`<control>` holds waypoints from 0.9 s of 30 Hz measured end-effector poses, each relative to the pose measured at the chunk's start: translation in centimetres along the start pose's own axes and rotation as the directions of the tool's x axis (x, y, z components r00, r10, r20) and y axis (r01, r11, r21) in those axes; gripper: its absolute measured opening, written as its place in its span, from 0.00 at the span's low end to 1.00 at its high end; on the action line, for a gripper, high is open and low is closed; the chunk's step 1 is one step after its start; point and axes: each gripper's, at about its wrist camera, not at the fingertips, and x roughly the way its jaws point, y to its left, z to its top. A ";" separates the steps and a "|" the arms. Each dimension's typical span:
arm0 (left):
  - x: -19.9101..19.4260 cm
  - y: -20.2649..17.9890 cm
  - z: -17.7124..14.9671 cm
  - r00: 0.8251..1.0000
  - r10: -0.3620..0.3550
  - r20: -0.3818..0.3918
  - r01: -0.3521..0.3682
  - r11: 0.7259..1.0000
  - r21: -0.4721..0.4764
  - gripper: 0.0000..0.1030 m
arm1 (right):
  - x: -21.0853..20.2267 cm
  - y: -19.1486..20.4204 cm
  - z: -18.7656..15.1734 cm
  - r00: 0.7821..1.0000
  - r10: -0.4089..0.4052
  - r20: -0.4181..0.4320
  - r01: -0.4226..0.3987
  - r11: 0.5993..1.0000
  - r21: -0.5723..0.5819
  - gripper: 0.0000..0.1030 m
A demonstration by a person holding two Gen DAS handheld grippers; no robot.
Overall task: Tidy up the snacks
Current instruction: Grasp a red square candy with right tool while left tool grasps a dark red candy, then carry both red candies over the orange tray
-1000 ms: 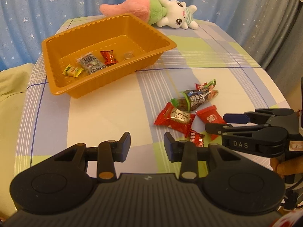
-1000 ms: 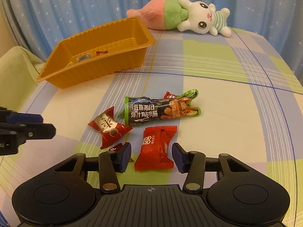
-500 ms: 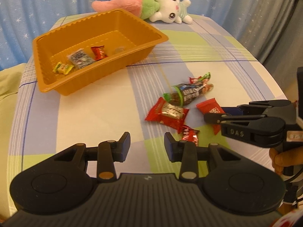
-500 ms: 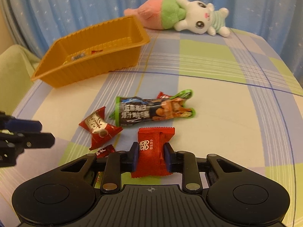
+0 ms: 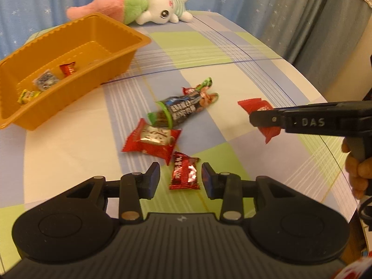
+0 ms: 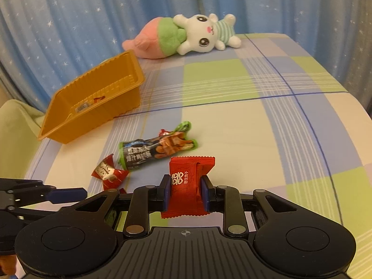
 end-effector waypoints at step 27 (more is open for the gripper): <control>2.9 -0.9 0.3 0.998 0.022 -0.055 -0.019 0.999 0.046 0.22 | -1.3 -2.3 -0.7 1.000 0.002 -0.010 -0.002 0.999 0.051 0.26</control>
